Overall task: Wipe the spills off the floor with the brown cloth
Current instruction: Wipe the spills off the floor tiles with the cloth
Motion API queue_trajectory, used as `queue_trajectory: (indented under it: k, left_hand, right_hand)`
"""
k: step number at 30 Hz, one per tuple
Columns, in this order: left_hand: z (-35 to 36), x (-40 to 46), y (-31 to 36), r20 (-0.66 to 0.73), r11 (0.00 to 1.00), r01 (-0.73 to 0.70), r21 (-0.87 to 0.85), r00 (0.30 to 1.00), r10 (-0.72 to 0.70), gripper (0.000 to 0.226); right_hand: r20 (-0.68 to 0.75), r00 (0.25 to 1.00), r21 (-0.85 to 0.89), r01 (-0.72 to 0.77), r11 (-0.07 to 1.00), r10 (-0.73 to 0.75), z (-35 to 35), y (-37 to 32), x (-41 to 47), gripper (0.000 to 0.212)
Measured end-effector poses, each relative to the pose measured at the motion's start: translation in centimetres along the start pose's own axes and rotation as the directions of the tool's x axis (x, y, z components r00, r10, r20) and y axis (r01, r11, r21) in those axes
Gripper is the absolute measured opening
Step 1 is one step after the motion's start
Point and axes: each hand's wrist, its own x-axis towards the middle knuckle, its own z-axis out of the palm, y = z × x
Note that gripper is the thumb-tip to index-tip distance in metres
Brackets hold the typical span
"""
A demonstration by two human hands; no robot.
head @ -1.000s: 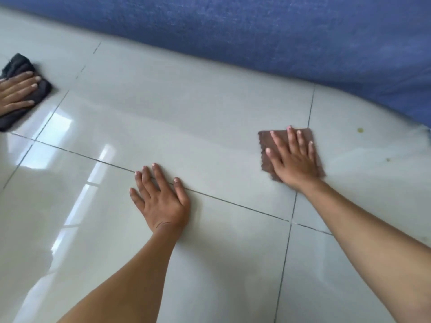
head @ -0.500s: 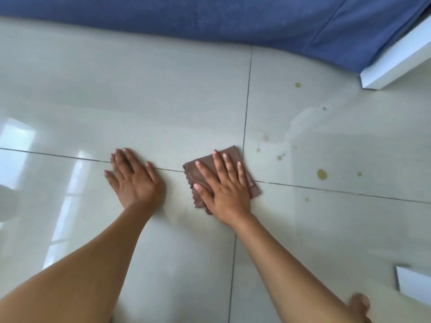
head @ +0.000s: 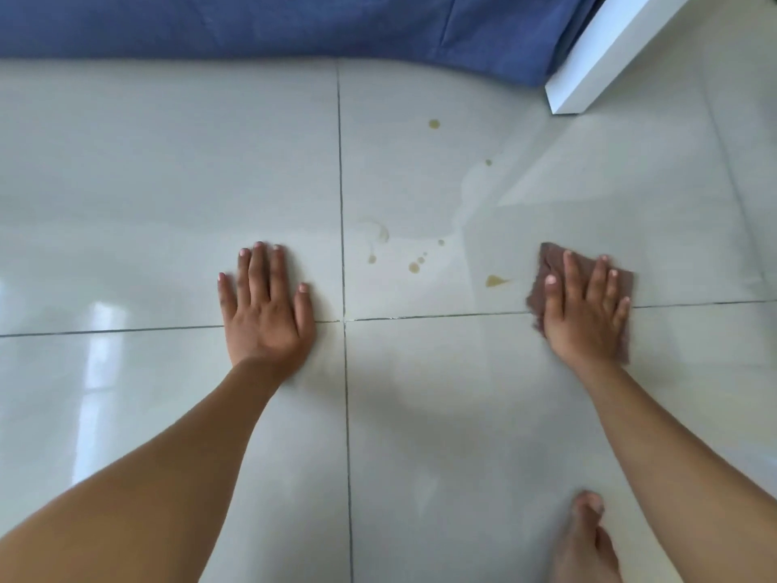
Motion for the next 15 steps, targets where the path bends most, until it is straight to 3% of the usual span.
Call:
queue_trajectory:
  k: [4, 7, 12, 15]
  left_hand:
    - [0.5, 0.1, 0.0, -0.038, 1.000, 0.013, -0.004, 0.999, -0.013, 0.064]
    - [0.5, 0.1, 0.0, -0.038, 1.000, 0.019, 0.007, 0.999, -0.018, 0.064]
    - [0.4, 0.1, 0.0, -0.037, 1.000, 0.015, 0.017, 0.999, -0.014, 0.064]
    - [0.3, 0.1, 0.0, -0.034, 1.000, 0.015, 0.022, 0.999, -0.015, 0.065]
  right_hand:
    - [-0.009, 0.980, 0.108, -0.194, 0.975, 0.196, -1.2, -2.8, 7.0, 0.057]
    - [-0.012, 0.977, 0.137, -0.207, 0.969, 0.211, -1.6, -7.1, 11.0, 0.058]
    - [0.016, 0.999, 0.174, 0.026, 0.984, -0.030, -1.2, -17.3, 13.7, 0.057]
    - [0.084, 0.967, 0.238, 0.215, 0.947, -0.240, -0.9, -22.9, 12.2, 0.058]
